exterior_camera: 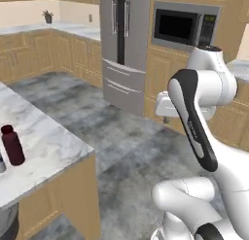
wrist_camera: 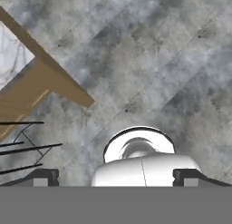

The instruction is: Place the drinks on the dining counter in a tight cluster.

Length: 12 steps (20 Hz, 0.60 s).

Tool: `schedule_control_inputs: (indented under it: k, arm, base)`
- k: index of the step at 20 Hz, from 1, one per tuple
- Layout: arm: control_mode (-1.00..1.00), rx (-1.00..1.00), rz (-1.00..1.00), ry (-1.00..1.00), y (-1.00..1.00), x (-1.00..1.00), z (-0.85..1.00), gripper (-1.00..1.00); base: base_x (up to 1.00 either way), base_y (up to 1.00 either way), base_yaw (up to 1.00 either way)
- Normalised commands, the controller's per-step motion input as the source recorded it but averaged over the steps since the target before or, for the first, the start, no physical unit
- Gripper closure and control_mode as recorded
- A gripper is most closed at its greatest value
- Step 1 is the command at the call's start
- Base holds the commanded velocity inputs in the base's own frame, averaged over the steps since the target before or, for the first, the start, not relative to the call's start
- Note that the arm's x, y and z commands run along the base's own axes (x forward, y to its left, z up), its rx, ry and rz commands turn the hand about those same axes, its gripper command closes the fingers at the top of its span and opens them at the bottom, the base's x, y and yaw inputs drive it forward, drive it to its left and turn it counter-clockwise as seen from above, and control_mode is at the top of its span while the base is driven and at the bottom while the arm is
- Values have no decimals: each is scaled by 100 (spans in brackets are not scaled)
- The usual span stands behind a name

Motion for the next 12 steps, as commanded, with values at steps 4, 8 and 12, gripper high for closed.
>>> schedule_control_inputs:
  k: [4, 8, 12]
  arm:
    - [100, 0, 0, 0, 0, 0, 0, -100]
    - [100, 0, 0, 0, 0, 0, 0, -100]
    - [100, 0, 0, 0, 0, 0, 0, -100]
  base:
    - [-1, -29, -70]
    - [9, -33, -67]
    - [37, -21, -43]
